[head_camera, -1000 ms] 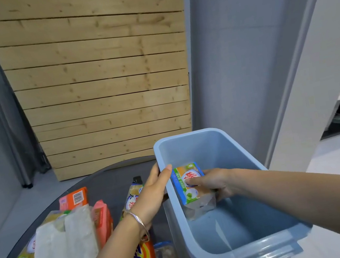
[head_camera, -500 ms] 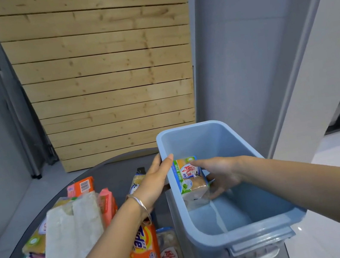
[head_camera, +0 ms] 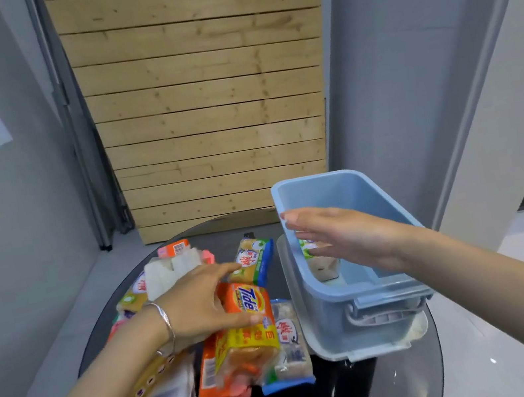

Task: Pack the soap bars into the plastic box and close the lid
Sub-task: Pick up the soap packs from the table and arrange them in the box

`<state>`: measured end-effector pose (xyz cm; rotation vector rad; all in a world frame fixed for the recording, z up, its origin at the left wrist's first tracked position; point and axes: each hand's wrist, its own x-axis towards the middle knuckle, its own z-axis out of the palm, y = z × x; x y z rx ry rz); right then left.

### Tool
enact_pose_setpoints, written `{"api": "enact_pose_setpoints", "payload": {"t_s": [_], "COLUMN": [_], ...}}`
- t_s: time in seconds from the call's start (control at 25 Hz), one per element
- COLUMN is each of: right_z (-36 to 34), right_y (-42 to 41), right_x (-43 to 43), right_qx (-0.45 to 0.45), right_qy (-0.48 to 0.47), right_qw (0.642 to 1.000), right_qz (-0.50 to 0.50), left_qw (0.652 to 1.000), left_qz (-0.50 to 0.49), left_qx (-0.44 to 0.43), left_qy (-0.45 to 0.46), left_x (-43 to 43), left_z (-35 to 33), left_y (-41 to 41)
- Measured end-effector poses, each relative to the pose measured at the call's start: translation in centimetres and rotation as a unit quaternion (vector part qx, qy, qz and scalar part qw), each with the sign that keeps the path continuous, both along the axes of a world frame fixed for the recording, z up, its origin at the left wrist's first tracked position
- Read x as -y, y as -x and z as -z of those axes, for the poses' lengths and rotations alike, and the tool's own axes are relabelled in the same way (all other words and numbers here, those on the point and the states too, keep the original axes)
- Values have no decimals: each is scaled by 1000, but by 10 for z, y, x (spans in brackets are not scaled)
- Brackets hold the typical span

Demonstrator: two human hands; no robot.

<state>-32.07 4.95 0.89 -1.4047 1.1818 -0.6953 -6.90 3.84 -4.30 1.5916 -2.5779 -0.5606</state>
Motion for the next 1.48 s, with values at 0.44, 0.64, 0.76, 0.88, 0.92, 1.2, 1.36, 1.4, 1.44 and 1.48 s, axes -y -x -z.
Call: {"api": "enact_pose_setpoints", "payload": {"t_s": [0.44,0.64,0.76,0.88,0.92,1.2,1.36,1.4,1.44,1.48], "right_z": [5,5,3,3,4,-2,-17,-21,-26,-31], "right_y": [-11,-20,-20,-19,-18,-14,-26,-31,-35,-38], "right_x": [-33,-33,-35,-36,-36,-31,-23,-21,-19,-17], "right_qx": [-57,-102,-81,-66,-60,-39,1,15,32,56], "right_qy": [32,38,30,22,18,23,23,20,24,33], "right_qw": [997,993,994,995,996,997,998,999,999,997], "right_qz": [28,46,61,68,66,66,55,43,34,29], "left_qw": [963,966,980,985,987,987,959,950,942,934], "left_qz": [40,27,30,38,37,32,24,23,24,28], "left_qx": [263,256,197,152,133,-46,-183,-213,-237,-256], "left_qy": [-36,-28,23,79,85,151,214,227,237,247], "left_x": [0,0,-3,-5,-6,-18,-20,-19,-18,-16], "left_z": [-3,-5,3,12,14,-18,-63,-74,-82,-90], "left_y": [16,27,19,10,8,-5,2,7,13,20]}}
